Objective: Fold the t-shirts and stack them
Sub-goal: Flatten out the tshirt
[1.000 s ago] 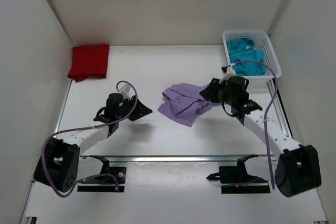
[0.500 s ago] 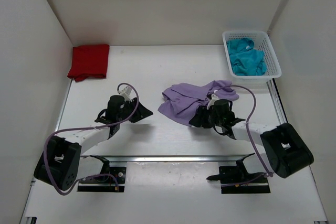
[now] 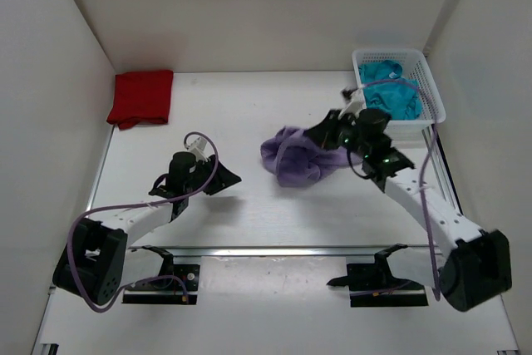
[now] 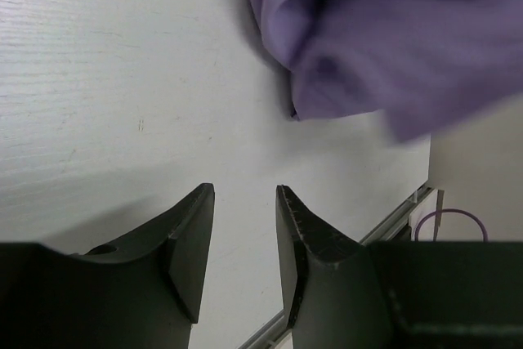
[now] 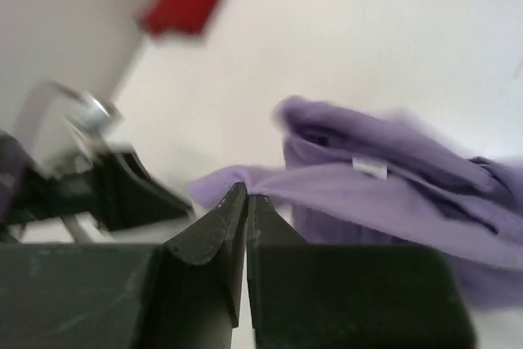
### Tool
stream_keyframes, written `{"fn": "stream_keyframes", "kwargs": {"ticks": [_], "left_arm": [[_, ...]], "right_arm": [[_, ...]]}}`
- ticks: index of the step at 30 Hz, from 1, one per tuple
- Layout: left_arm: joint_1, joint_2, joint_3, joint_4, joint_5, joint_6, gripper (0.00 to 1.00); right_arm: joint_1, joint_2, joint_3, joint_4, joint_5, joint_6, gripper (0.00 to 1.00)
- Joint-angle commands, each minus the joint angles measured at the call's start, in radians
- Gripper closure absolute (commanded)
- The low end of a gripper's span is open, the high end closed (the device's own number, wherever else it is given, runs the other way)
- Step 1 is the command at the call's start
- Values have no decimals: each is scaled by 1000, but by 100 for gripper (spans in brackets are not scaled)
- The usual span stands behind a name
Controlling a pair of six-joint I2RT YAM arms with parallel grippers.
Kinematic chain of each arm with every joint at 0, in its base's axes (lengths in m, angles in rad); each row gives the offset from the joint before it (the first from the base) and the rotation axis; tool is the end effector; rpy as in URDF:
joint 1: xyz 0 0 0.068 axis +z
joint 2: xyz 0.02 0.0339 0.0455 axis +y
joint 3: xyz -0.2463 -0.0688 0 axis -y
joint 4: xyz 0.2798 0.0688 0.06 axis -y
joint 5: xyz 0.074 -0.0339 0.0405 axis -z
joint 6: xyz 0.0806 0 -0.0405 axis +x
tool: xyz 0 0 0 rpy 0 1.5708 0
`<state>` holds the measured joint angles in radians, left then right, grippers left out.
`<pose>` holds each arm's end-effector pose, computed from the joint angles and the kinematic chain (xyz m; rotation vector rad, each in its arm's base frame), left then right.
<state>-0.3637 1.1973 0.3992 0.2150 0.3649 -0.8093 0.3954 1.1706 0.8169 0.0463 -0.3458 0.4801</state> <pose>0.2636 -0.1311 0.1022 -0.2852 2.2923 -1.0381 0.3126 0.1601 0.2544 -0.1664 1.9587 0.9132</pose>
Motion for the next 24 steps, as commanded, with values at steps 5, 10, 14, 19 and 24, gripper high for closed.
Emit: {"fn": "stream_keyframes", "kwargs": {"ticks": [5,10,14,19,24], "left_arm": [[-125,77,73,37,-63,9,48],[-270,208,151,112,-78,6,36],[-287,303,217,187,-95,-31,27],[-300,517,396,185,-121,-51,24],[-313,681,544,155,-213,-36,27]], "right_arm": [[-182,-150,309,-187,-47,-57,100],[-250,-166,376,-195,-99,-52,100],[-253,-213,381,-284,-23,-101,100],[-314,-313,350,-318,-33,-103,100],[-328,-315,350,-336,-58,-112,100]]}}
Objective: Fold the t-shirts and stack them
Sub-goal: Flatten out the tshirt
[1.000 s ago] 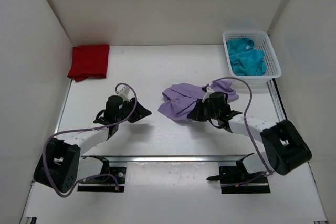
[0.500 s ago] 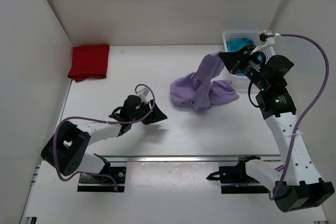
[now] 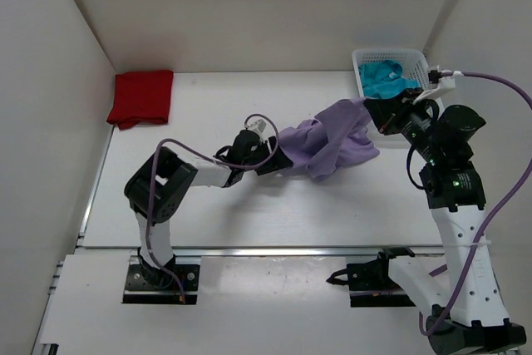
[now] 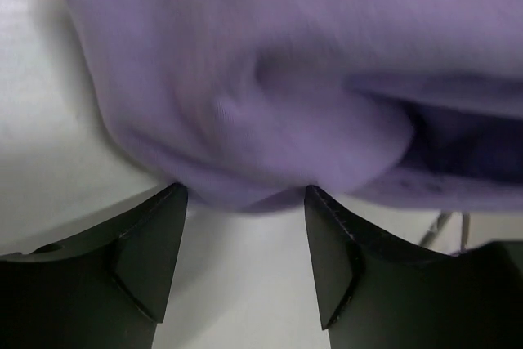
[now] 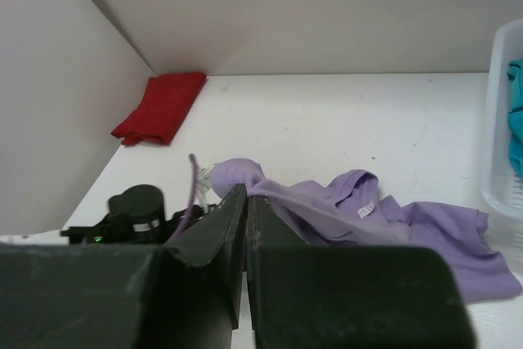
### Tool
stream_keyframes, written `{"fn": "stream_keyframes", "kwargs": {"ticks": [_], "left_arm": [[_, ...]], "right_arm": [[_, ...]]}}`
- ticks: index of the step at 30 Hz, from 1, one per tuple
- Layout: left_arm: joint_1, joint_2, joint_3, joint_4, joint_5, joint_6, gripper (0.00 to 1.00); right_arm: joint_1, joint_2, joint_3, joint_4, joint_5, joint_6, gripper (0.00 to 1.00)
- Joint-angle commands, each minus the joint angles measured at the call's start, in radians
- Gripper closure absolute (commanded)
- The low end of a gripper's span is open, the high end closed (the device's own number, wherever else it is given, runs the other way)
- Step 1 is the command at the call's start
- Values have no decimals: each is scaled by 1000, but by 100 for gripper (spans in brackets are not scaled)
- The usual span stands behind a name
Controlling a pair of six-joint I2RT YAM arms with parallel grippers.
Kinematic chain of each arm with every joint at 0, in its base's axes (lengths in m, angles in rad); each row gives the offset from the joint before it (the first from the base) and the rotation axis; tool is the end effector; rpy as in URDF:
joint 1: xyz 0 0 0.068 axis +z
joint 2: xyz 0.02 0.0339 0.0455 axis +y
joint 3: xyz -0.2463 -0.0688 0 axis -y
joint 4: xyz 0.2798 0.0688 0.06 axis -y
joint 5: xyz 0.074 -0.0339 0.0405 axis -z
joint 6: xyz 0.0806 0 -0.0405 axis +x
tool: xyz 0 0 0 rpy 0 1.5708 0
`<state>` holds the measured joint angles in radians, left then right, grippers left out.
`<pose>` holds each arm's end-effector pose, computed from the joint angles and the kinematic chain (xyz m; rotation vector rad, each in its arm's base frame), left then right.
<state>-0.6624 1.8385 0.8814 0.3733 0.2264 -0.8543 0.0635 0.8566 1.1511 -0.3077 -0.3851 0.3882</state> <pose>0.3221 -0.2742 0.0728 -0.0822 2.3572 -1.0652 0.2553 0.0466 0.4363 -0.0450 1.6211 0.6546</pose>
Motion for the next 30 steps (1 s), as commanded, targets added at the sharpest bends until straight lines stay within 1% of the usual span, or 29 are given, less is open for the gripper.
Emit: {"fn": "stream_keyframes", "kwargs": {"ticks": [1,2,3,4,5,6,7,9,10,12,14,15,16,18,19,20,21,22,24,25,26,28,30], "left_arm": [[-11,77,95,-8,-82,11,31],[-2,106,122,-11,-79,3,46],[1,116,125,19,-73,-14,57],[12,117,139,36,-61,-25,76],[18,104,155,41,-70,-37,87],[24,93,163,21,-78,-19,92],[24,56,181,4,-111,-5,99],[47,-16,200,-40,-131,41,100],[55,-66,197,-46,-142,49,100],[105,-140,186,-59,-137,48,100],[160,-238,192,-86,-81,40,100],[199,-287,218,-117,-55,38,100],[214,-310,240,-164,-45,46,100],[285,-392,360,-253,-15,72,100],[303,-406,396,-311,-12,89,100],[334,-429,471,-357,10,98,100],[368,-438,541,-373,33,101,100],[406,-441,574,-419,54,104,100],[455,-429,721,-491,86,116,100],[481,-421,782,-538,105,135,100],[498,-417,812,-591,114,150,100],[543,-410,870,-644,137,179,99],[554,-436,823,-651,139,199,97]], "right_arm": [[16,-7,15,15,-12,-12,100],[18,1,16,10,-8,-21,100],[27,-1,18,16,-8,-25,100],[35,7,18,16,-5,-23,100],[39,7,19,15,-11,-23,100],[48,7,18,10,-8,-23,100],[53,10,21,12,2,-26,100],[68,7,19,12,0,-25,100],[79,12,25,18,2,-25,100],[87,15,35,27,2,-18,100],[96,13,67,38,-1,-17,100],[110,19,78,26,8,-18,100],[123,25,108,24,8,-25,100],[131,47,183,12,17,-40,100],[142,55,196,9,21,-44,100],[137,62,235,16,9,-57,100],[137,67,272,31,-18,-48,100],[116,70,286,39,-40,-46,100],[76,78,311,74,-154,-11,100],[46,72,300,91,-222,14,100],[21,65,282,105,-245,35,100],[-4,18,169,142,-311,64,100],[-22,-29,45,139,-295,66,100]]}}
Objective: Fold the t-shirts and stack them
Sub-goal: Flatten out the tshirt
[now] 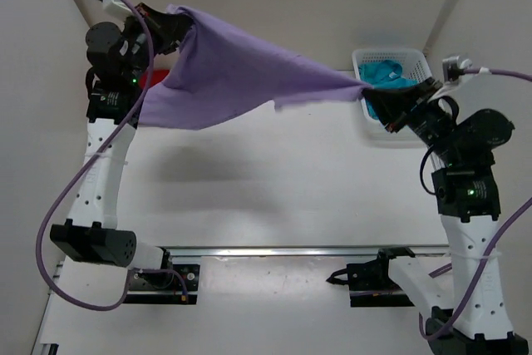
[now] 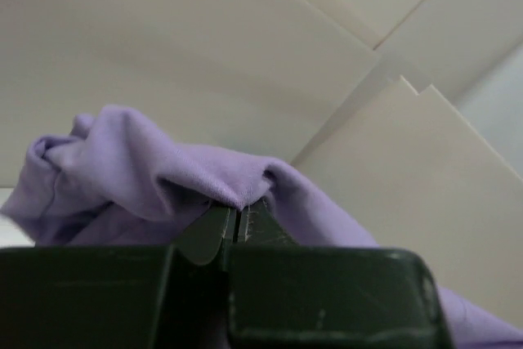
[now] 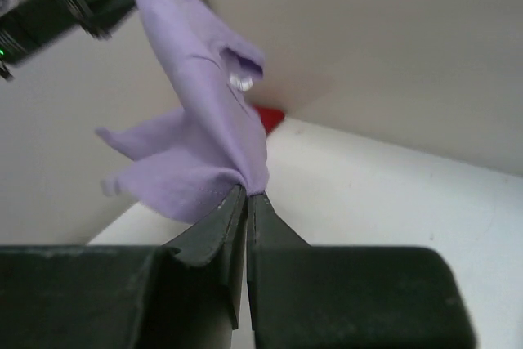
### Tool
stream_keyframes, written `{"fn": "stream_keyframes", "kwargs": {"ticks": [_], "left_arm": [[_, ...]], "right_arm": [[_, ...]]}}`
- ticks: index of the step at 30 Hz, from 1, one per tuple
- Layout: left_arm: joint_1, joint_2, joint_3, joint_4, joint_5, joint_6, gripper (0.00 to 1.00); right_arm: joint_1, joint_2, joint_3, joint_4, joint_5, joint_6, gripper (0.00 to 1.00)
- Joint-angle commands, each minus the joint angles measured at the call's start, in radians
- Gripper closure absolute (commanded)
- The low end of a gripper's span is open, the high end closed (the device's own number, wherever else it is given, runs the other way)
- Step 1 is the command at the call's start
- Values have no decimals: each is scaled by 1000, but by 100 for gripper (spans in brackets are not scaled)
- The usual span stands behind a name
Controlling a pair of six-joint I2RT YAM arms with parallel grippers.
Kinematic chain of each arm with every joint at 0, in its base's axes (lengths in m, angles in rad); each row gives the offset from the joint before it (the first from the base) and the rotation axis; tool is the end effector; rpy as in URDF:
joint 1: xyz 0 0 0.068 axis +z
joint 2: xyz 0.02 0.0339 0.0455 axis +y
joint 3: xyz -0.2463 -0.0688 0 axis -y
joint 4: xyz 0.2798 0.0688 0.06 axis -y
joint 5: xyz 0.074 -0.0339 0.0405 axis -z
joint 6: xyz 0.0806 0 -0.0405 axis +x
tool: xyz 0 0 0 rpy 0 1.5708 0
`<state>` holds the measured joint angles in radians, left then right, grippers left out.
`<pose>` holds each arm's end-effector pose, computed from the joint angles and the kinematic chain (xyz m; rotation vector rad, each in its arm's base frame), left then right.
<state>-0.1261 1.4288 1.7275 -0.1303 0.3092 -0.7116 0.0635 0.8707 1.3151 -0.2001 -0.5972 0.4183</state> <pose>0.3774 -0.0726 0.5223 -0.1620 1.4641 -0.9040 0.2213 0.0595 0.5103 -0.2782 1.3877 0.7957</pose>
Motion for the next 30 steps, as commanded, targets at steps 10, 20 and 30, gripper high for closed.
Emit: {"fn": "stream_keyframes", "kwargs": {"ticks": [10,20,30], "left_arm": [[-139,466,39,-285,-64,238,74],[-159,230,-359,-152,-209,215,17],[-11,-70,-1048,113,-263,25,36]], "right_arm": [[18,3,-707,171,83,99,100],[2,83,-852,174,238,108,100],[73,-12,-941,235,200,134,100]]}}
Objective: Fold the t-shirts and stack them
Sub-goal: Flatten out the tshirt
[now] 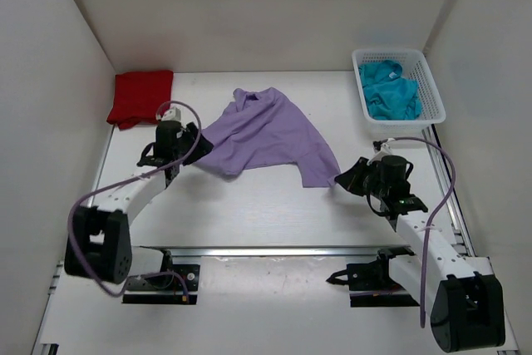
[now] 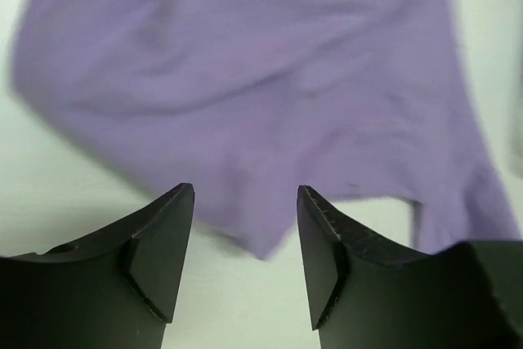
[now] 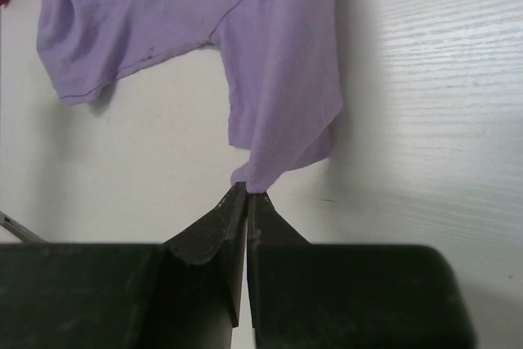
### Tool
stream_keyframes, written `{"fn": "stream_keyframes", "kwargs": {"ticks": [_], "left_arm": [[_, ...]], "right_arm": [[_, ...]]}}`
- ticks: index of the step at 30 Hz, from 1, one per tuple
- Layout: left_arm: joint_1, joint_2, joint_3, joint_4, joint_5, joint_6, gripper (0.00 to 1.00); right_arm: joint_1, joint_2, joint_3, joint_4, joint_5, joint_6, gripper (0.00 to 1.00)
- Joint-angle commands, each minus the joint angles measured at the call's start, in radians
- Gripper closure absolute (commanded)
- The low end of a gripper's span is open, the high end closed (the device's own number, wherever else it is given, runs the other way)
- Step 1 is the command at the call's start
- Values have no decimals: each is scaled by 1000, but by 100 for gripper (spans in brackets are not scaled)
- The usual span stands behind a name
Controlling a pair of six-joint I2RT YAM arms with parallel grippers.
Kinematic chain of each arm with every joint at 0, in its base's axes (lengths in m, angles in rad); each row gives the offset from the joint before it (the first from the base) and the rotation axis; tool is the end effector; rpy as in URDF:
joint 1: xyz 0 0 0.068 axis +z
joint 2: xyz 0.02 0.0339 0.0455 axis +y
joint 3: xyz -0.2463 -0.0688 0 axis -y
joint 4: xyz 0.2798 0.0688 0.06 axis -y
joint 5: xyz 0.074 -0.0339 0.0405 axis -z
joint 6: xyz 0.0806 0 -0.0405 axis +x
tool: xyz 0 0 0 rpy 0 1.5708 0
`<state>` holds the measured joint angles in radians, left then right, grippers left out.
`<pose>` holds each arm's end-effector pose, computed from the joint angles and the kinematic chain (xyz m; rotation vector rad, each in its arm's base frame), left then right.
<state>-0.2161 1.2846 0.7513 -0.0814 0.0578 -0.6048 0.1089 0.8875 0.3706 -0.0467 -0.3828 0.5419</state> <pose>0.3390 -0.0792 0.1701 -0.3985 2.1978 -0.5209 0.2583 0.0585 0.1389 0.2409 2.1788 0.7841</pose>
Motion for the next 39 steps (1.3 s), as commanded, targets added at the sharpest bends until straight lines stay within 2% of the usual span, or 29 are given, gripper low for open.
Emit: {"fn": "stream_keyframes", "kwargs": {"ticks": [1,7,9,11,13,14,18,19,20,21,22,23,24,26,29,30,31,33,34,36,39], "left_arm": [[86,99,-64,72,-10,-87,36],[101,272,-18,166,25,-128,32],[95,341,37,149,42,-122,50],[103,367,106,114,74,-125,89],[81,323,134,41,67,-104,100],[58,287,175,-2,39,-87,100],[17,196,369,-385,13,104,100],[8,176,397,-512,1,170,98],[-20,171,460,-573,-56,203,92],[-44,171,488,-681,-94,262,79],[-48,177,543,-763,-164,310,70],[-64,195,578,-785,-221,327,49],[-57,211,595,-816,-254,345,33],[-34,229,586,-802,-227,349,26],[13,248,501,-718,-178,323,21],[39,245,447,-660,-109,303,25],[55,239,415,-596,-77,275,36],[115,194,289,-513,-1,220,52],[141,171,252,-459,8,191,52],[170,92,107,-368,22,136,51],[210,24,-56,-221,58,50,37]], "right_arm": [[34,-28,5,80,-5,4,100],[69,-38,-10,99,-28,10,100],[69,-45,-18,107,-33,16,100],[75,-48,-25,102,-31,16,100],[86,-47,-28,85,-24,12,100],[83,-56,-22,81,-24,12,100],[75,-64,-27,54,-25,-2,100],[66,-73,-29,54,-33,1,100],[64,-67,-32,60,-34,0,100],[60,-62,-35,71,-42,0,100],[60,-58,-39,76,-44,7,100],[61,-45,-38,97,-51,4,99],[67,-24,-41,108,-59,3,100],[78,4,-24,105,-61,-14,100],[101,36,-4,84,-42,-31,100],[104,33,-1,87,-38,-30,100],[110,34,-9,91,-33,-33,100],[114,27,-12,96,-36,-34,100],[120,31,-12,97,-33,-33,100],[124,28,-21,102,-27,-36,100],[117,45,-21,117,-54,-34,100]]}}
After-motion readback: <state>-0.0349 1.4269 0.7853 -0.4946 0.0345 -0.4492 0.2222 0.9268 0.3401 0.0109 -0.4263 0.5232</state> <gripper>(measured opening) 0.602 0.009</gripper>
